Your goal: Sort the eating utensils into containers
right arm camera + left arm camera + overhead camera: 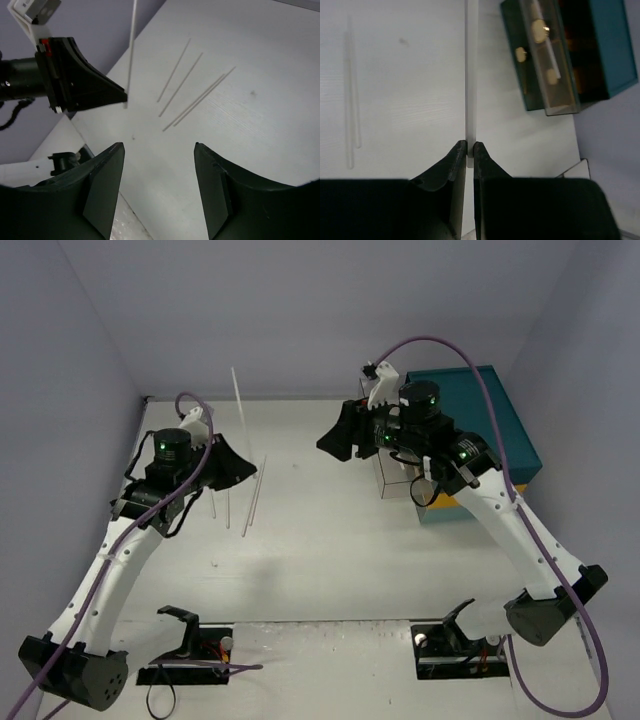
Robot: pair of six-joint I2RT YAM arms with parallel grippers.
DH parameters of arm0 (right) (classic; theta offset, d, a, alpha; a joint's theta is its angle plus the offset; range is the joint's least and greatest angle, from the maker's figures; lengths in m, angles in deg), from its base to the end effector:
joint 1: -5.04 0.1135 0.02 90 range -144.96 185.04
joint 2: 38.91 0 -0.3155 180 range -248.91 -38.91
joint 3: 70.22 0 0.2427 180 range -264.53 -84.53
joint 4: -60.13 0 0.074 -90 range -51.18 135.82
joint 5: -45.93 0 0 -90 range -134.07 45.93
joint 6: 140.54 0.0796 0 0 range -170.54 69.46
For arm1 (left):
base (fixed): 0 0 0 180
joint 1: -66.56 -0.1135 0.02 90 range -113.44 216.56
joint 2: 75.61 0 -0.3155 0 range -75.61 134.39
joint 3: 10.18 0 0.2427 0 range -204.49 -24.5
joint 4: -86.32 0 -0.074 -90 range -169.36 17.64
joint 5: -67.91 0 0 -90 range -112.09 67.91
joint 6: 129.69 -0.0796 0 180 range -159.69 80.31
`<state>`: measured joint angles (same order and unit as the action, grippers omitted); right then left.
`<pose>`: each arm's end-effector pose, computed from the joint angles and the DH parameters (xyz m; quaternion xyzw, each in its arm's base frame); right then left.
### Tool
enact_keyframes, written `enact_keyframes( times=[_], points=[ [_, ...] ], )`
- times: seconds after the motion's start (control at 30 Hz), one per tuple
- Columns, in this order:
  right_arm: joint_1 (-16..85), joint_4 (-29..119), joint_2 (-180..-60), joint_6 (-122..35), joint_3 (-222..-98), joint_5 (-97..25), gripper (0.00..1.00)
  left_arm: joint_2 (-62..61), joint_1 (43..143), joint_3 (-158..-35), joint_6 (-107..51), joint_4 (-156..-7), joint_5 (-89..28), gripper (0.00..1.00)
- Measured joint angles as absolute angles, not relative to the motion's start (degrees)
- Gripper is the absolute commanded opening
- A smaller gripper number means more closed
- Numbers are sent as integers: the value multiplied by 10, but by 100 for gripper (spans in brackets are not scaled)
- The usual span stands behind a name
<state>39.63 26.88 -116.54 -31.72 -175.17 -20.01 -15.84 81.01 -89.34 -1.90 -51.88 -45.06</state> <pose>0.2400 0.2049 0.5179 -0.2379 0.7004 0.4326 0.5155 0.2113 -0.0865 0.4105 -0.0563 0.8200 -0.3885 0.4166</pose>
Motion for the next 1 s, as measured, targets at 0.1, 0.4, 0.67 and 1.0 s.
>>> enact_keyframes(
  times=[0.1,0.4,0.67,1.0],
  points=[
    [410,297,-1179,-294,-1752,-193,54,-160,871,-896,18,-564,-447,0],
    [420,334,-1215,-266,-1765,-192,52,-138,994,-900,88,-679,-417,0],
    [427,353,-1226,-262,-1770,-193,26,-96,1053,-924,94,-721,-396,0],
    [426,358,-1227,-275,-1760,-235,0,-81,1064,-934,94,-723,-374,28]
  ],
)
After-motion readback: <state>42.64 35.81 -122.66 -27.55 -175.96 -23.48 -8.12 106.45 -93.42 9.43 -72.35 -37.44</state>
